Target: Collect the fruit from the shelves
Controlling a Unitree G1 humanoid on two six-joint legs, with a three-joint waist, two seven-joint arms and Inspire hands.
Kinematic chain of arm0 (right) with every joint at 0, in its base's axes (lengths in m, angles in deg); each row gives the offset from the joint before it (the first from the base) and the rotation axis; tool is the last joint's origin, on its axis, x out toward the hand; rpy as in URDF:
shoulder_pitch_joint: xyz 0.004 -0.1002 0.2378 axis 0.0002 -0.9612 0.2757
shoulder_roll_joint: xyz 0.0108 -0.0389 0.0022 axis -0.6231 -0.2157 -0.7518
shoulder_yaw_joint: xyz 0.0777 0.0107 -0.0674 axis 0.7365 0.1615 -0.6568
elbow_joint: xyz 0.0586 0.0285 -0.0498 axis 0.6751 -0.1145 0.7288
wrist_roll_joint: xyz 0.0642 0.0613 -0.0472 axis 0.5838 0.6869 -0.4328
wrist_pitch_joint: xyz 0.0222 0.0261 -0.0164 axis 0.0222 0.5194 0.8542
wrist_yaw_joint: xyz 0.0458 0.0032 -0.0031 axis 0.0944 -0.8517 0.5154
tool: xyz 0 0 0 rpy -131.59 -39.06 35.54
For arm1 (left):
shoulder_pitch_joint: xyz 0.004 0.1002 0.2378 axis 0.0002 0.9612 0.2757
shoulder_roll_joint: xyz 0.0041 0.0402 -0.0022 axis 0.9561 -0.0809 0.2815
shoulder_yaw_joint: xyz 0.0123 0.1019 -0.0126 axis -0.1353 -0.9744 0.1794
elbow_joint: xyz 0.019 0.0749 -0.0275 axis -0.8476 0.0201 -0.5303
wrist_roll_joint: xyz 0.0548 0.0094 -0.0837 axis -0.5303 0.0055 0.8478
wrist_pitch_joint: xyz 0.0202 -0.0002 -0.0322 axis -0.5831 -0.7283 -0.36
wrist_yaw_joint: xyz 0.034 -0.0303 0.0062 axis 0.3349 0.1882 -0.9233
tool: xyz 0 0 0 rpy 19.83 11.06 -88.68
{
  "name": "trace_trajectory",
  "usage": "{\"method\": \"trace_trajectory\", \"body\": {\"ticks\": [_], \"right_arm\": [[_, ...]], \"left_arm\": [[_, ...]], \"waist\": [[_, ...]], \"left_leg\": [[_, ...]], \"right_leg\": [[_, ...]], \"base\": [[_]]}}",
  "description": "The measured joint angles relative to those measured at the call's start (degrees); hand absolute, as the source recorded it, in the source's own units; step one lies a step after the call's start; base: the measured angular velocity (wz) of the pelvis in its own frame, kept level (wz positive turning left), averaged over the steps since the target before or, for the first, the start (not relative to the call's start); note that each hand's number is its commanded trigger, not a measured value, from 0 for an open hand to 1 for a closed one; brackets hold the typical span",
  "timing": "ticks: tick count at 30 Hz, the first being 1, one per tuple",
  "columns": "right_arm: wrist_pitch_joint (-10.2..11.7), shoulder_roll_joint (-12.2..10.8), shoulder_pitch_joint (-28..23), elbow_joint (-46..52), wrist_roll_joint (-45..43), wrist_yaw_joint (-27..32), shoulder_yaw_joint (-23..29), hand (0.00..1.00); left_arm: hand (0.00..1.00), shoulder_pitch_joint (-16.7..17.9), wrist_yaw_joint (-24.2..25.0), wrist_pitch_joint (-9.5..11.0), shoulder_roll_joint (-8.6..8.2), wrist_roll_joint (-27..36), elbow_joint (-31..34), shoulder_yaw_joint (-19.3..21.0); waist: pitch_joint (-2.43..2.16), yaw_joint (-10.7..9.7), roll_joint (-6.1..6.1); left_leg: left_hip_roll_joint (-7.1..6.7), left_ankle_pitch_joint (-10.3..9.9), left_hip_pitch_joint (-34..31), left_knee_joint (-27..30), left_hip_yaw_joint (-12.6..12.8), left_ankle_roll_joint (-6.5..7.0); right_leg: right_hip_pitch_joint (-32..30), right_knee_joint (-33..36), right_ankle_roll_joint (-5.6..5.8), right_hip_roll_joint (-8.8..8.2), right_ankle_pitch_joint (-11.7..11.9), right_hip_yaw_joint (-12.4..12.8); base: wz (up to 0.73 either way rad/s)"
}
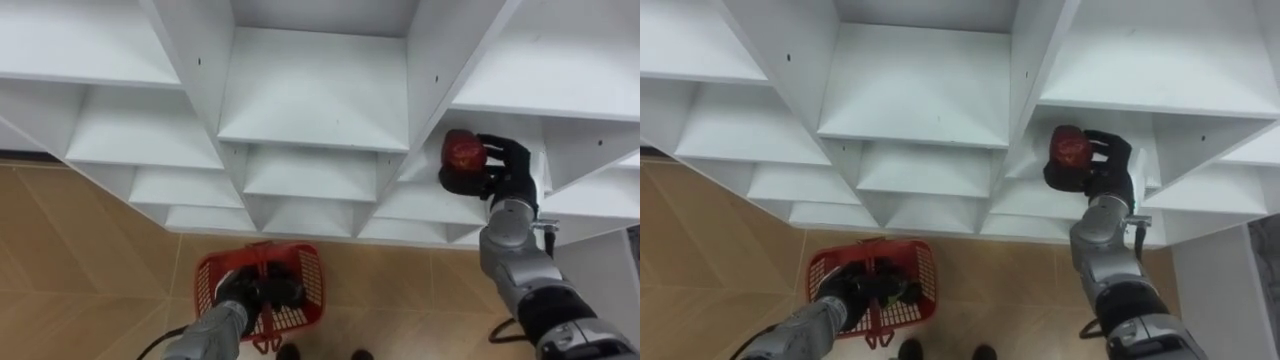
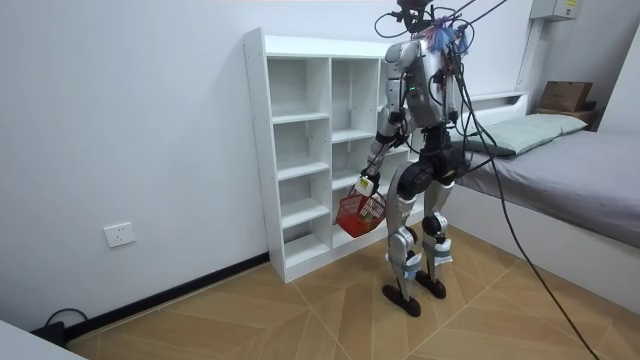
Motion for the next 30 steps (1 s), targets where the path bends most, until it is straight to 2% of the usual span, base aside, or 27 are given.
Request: {"method": "trace_trajectory", "body": {"ticks": [4, 6, 7, 8, 11, 16, 18, 22, 24, 27, 30], "right_arm": [[0.44, -0.66, -3.39, 5.06, -0.17, -0.16, -0.08, 1.00], [0.86, -1.34, -7.17, 8.71, -0.67, -0.58, -0.92, 1.00], [0.91, -1.34, -8.26, 9.48, -0.67, -0.72, -1.43, 1.00], [0.89, -1.34, -10.39, 10.52, -0.54, -1.10, -2.53, 1.00], [1.47, -1.50, -14.33, 12.70, 0.01, -1.67, -4.33, 1.00], [1.46, -2.26, -18.73, 13.82, 0.98, -4.21, -4.80, 1.00], [1.41, -2.80, -21.41, 14.83, 1.59, -5.53, -5.14, 1.00], [1.37, -3.33, -23.60, 16.48, 1.64, -7.46, -5.25, 1.00], [1.37, -3.41, -24.93, 17.82, 1.64, -8.25, -6.08, 1.00], [1.37, -3.54, -25.81, 18.00, 1.68, -9.33, -6.83, 1.00], [1.37, -3.27, -27.50, 17.88, 2.02, -10.43, -7.68, 1.00]], "left_arm": [[1.00, 0.10, -0.22, 0.09, 0.15, -0.07, 0.57, 0.14], [1.00, 0.18, -1.29, 0.10, 0.28, -0.36, 0.62, 0.00], [1.00, 0.29, -1.44, 0.10, 0.29, -0.32, 0.75, -0.03], [1.00, 0.83, -2.00, 0.09, 0.36, -0.21, 1.35, -0.03], [1.00, 2.11, -2.56, 0.14, 0.25, 1.67, 3.26, -0.02], [1.00, 3.28, -3.22, 0.47, -0.23, 1.99, 4.02, -0.02], [1.00, 4.73, -3.22, 0.76, -0.24, 1.97, 4.01, -0.03], [1.00, 6.18, -3.17, 0.75, -0.22, 1.97, 4.17, -0.03], [1.00, 8.10, -3.18, 0.74, -0.21, 2.40, 5.85, -0.12], [1.00, 9.23, -3.29, 0.73, -0.24, 4.11, 6.93, -0.27], [1.00, 9.47, -3.53, 0.75, -0.18, 4.21, 7.62, -2.77]], "waist": [[-0.16, -0.30, -0.06], [-0.66, -1.22, 0.00], [-0.74, -1.27, -0.01], [-1.21, -1.37, 0.02], [-1.52, -2.02, 0.46], [-1.74, -2.58, 0.73], [-1.97, -2.91, 1.11], [-2.00, -3.16, 1.23], [-2.02, -3.73, 1.28], [-2.25, -4.30, 1.68], [-2.35, -4.33, 1.96]], "left_leg": [[0.02, 0.01, 0.01, -0.02, -0.06, 0.01], [0.00, 0.02, 0.20, -0.16, 0.04, 0.02], [0.00, 0.03, 0.47, -0.32, 0.24, 0.04], [0.02, 0.04, 0.81, -0.61, 0.81, 0.06], [0.00, 0.07, 1.72, -1.14, 1.26, 0.10], [0.29, 0.12, 3.29, -1.91, 2.16, 0.01], [0.48, 0.13, 3.62, -2.25, 2.18, -0.10], [0.73, 0.48, 3.58, -2.59, 2.28, -0.55], [0.82, 0.68, 3.60, -2.74, 2.27, -0.72], [0.83, 1.05, 3.63, -3.11, 2.32, -0.82], [0.85, 1.12, 3.80, -3.57, 2.35, -0.87]], "right_leg": [[0.09, 0.00, 0.00, -0.12, 0.00, -0.62], [0.19, -0.09, 0.00, -0.09, 0.00, -0.30], [0.30, -0.09, 0.00, -0.05, 0.00, 0.08], [0.34, -0.18, 0.01, 0.00, 0.00, 0.65], [0.80, -0.21, 0.01, 0.07, 0.00, 1.44], [1.63, -0.17, -0.06, 0.29, 0.04, 1.93], [1.99, -0.32, -0.25, 0.47, 0.16, 1.72], [2.12, -1.24, -0.84, 0.80, 0.54, 1.68], [2.08, -1.39, -0.94, 0.92, 0.61, 1.67], [2.06, -2.11, -1.10, 1.00, 0.81, 1.68], [2.07, -2.26, -1.10, 1.05, 0.81, 1.58]], "base": [[0.02], [-0.02], [-0.13], [-0.20], [-0.13], [-0.09], [-0.03], [-0.03], [0.00], [0.00], [0.00]]}}
